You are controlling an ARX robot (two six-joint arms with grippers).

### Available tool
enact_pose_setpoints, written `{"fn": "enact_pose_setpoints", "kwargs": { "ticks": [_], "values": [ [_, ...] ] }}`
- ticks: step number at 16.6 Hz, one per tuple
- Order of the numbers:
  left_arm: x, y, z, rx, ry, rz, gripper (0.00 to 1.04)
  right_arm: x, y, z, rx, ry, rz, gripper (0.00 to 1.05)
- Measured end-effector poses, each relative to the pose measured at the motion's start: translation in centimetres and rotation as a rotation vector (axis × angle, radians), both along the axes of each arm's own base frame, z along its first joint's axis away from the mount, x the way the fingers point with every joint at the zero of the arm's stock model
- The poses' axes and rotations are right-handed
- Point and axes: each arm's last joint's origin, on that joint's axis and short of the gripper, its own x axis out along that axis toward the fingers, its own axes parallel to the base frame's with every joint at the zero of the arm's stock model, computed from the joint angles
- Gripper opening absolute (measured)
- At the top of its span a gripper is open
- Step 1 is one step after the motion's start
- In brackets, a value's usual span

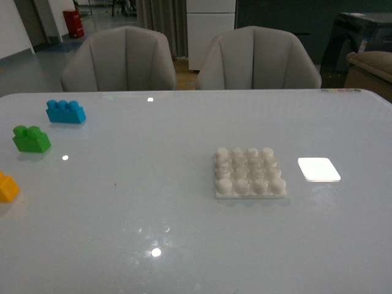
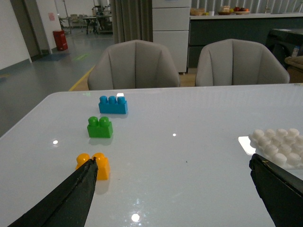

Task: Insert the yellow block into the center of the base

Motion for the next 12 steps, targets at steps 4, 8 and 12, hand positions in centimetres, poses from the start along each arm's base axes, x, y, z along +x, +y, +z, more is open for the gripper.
{"fn": "enact_pose_setpoints", "kwargs": {
  "ticks": [4, 8, 12],
  "values": [
    [0.0, 0.0, 0.0, 0.000, 0.000, 0.000, 0.98, 0.0, 0.0, -0.1, 0.001, 0.013, -0.007, 0.98],
    [0.0, 0.0, 0.0, 0.000, 0.000, 0.000, 0.98, 1.7, 0.0, 1.9, 0.060, 0.106, -0.076, 0.98],
    [0.0, 0.0, 0.0, 0.000, 0.000, 0.000, 0.98, 6.6, -0.2, 5.2, 0.067, 0.060, -0.061, 0.98]
  ]
}}
